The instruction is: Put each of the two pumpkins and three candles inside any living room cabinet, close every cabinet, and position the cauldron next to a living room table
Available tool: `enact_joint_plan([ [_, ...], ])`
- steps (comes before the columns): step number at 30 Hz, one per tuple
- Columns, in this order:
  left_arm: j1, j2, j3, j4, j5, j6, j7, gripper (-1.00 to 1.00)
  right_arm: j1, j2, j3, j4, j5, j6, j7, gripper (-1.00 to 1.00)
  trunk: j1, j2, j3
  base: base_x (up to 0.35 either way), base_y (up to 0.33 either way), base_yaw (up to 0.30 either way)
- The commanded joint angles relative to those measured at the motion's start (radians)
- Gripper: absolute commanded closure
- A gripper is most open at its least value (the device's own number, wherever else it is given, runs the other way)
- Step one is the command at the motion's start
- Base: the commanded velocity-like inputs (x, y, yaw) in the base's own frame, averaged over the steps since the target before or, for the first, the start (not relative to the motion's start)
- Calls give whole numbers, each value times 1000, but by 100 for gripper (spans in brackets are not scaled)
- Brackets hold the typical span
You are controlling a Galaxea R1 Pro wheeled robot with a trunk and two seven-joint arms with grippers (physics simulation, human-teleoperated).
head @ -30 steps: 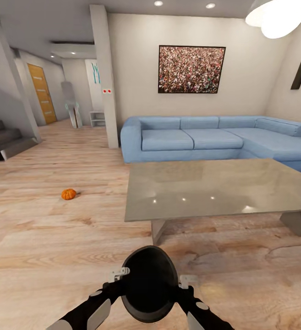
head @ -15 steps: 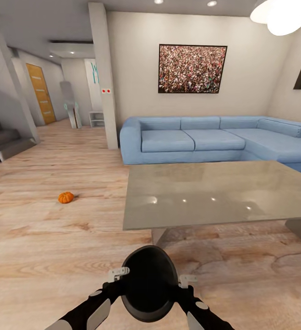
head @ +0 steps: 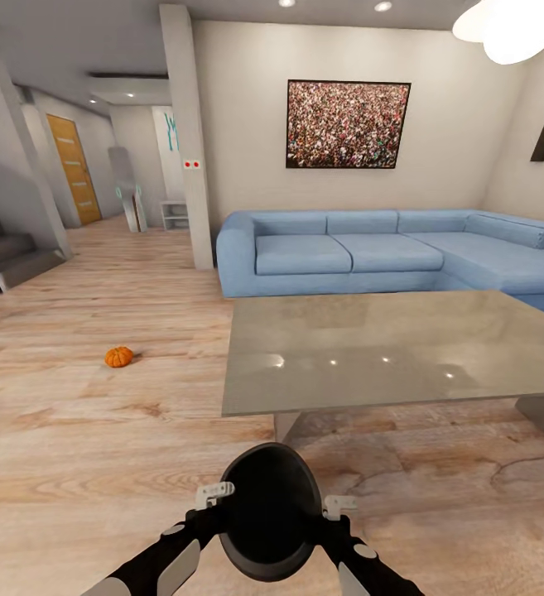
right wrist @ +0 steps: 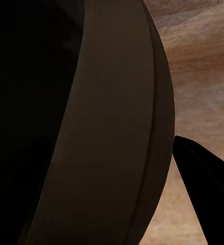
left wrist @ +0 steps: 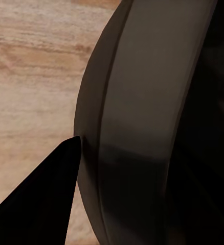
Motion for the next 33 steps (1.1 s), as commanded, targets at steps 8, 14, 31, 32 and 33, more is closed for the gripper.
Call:
enact_joint_plan([
  [8, 0, 3, -9, -1, -5, -49, 42, 100, -2, 0, -15, -6, -50, -3, 37, 100, 2, -2, -20, 0, 0, 0],
  [14, 0, 3, -9, -1, -6, -49, 41, 100, -1, 0, -13, -6, -49, -2, 35, 100, 5, -3, -43, 0, 0, 0],
  [31, 0, 3, -10, -1, -5, -49, 42, 100, -2, 1, -13, -7, -49, -1, 35, 100, 10, -6, -90, 0, 0, 0],
  [32, 0, 3, -10, -1, -5, -49, 41, 100, -2, 1, -13, -7, -49, -1, 35, 100, 10, -6, -94, 0, 0, 0],
  [33, 0, 3, -10, -1, -5, -50, 41, 100, -2, 1, -13, -7, -48, -2, 35, 100, 11, -6, -97, 0, 0, 0],
])
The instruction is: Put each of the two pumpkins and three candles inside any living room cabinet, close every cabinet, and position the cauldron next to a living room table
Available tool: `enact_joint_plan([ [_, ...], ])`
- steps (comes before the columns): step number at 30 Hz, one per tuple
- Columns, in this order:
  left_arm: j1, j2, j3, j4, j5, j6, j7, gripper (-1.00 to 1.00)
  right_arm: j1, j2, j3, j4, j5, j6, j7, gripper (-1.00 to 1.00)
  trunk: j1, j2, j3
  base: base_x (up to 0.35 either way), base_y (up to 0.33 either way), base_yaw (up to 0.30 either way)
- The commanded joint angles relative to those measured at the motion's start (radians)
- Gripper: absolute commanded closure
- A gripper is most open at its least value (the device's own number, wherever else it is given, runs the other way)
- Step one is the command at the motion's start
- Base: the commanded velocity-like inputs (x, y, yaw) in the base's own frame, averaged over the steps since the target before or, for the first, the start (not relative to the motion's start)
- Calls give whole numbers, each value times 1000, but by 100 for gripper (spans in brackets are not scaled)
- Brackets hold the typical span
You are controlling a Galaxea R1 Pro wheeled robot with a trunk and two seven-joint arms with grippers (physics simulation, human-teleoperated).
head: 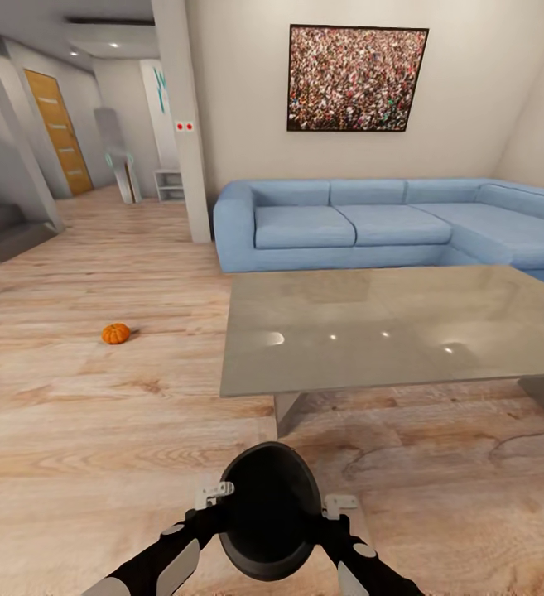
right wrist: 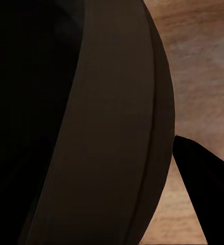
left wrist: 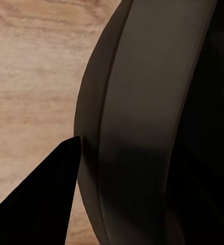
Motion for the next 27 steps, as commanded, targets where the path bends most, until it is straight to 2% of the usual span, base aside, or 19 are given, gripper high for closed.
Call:
enact_joint_plan([
  [1, 0, 1, -13, -1, -4, -48, 45, 100, -2, 0, -13, -3, -53, -4, 39, 100, 0, -1, -5, 0, 0, 0],
  [7, 0, 1, -13, -1, -4, -48, 45, 100, -2, 0, -13, -3, -52, -4, 39, 100, 3, -2, -28, 0, 0, 0],
  [27, 0, 1, -12, -1, -4, -48, 46, 100, -2, 0, -13, -3, -52, -3, 39, 100, 3, -2, -28, 0, 0, 0],
])
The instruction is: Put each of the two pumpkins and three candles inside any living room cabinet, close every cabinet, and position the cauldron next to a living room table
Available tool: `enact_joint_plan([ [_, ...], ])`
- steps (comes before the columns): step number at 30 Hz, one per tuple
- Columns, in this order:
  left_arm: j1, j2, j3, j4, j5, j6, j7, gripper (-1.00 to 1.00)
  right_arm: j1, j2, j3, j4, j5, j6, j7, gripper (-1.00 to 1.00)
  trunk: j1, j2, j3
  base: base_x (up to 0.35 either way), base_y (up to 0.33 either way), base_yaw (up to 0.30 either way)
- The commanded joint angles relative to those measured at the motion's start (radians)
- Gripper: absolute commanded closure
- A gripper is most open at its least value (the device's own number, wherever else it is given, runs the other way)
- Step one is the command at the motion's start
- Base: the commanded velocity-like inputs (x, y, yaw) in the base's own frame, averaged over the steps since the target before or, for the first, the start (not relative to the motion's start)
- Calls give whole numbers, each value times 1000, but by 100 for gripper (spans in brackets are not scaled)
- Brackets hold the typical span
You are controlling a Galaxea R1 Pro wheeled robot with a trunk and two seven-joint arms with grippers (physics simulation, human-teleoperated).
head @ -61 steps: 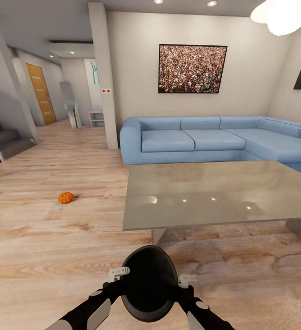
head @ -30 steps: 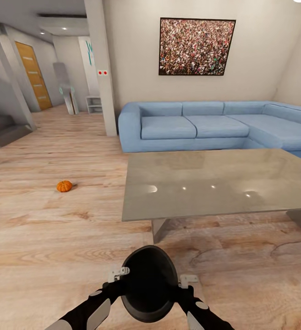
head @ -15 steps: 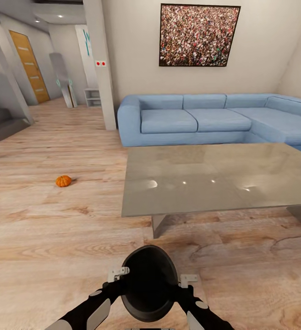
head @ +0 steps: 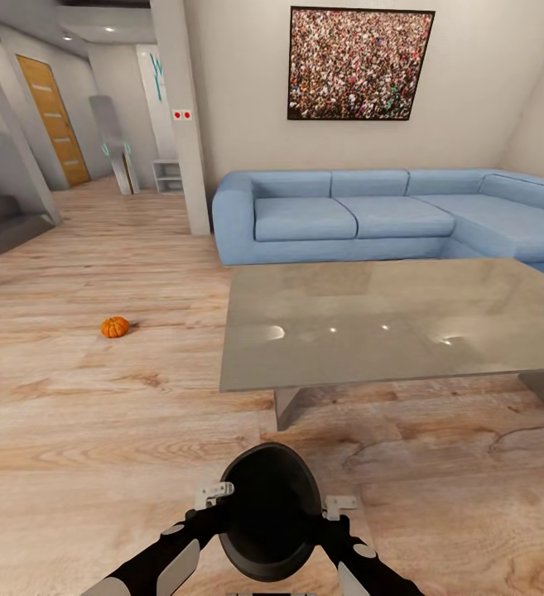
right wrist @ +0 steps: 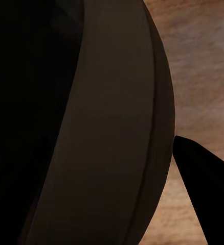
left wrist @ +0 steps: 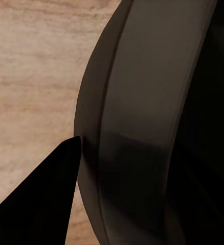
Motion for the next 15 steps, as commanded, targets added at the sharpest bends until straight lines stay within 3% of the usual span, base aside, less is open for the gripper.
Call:
enact_joint_plan([
  [1, 0, 2, -11, -1, -5, -52, 46, 100, -2, 0, -14, -6, -47, -4, 38, 100, 0, 0, -1, 0, 0, 0],
  [15, 0, 2, -12, -1, -4, -53, 48, 100, -1, 0, -14, -6, -47, -3, 38, 100, 0, 0, -1, 104, 0, 0],
])
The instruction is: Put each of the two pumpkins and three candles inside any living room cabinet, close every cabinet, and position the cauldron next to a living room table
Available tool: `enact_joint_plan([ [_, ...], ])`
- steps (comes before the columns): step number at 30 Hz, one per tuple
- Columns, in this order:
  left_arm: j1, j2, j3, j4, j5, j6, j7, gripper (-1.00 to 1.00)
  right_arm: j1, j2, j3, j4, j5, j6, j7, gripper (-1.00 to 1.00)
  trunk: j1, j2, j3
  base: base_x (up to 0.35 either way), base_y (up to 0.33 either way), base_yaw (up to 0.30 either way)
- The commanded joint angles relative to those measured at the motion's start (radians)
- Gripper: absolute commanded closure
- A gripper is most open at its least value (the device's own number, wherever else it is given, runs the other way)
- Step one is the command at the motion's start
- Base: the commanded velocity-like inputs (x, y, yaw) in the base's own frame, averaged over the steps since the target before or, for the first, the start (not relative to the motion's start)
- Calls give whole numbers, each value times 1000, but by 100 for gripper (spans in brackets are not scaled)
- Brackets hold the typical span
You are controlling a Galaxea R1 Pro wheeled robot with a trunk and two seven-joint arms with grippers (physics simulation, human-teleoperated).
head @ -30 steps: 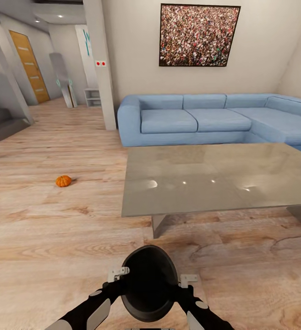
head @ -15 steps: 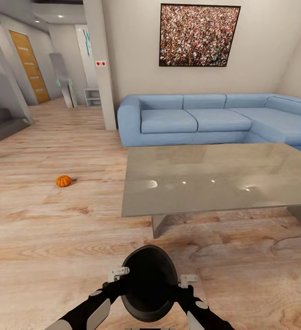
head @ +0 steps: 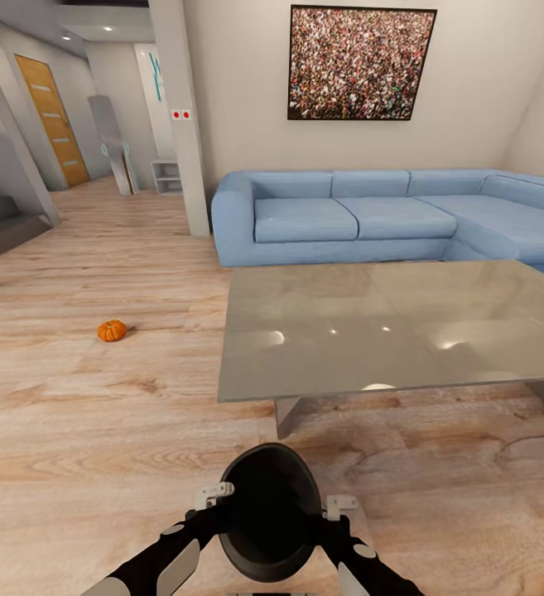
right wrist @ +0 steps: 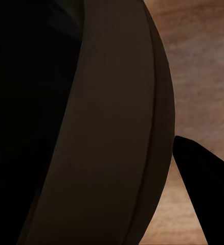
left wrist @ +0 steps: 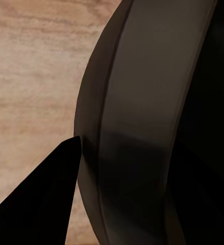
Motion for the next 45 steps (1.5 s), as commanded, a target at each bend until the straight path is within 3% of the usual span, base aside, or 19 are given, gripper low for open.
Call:
enact_joint_plan([
  [1, 0, 2, -11, -1, -4, -56, 47, 100, -2, 0, -14, -7, -45, -5, 38, 100, 0, 0, -1, 8, 0, 0],
  [15, 0, 2, -11, -1, -4, -56, 47, 100, -2, 0, -14, -7, -45, -4, 38, 100, 0, 0, -1, 1, 0, 0],
  [20, 0, 2, -11, -1, -5, -56, 48, 100, -2, 0, -14, -7, -45, -4, 38, 100, 2, -2, -20, 0, 0, 0],
  [35, 0, 2, -11, -1, -4, -56, 48, 100, -2, 0, -14, -7, -45, -4, 38, 100, 2, -2, -20, 0, 0, 0],
  [36, 0, 2, -11, -1, -4, -56, 48, -100, -2, 0, -14, -7, -45, -4, 38, 100, 2, -2, -20, 0, 0, 0],
  [37, 0, 2, -11, -1, -4, -56, 48, -100, -2, 0, -14, -7, -45, -3, 38, -100, 2, -2, -20, 0, 0, 0],
  [45, 0, 2, -9, -1, -4, -55, 50, -100, -2, 0, -14, -7, -46, -2, 38, -100, 2, -2, -20, 0, 0, 0],
])
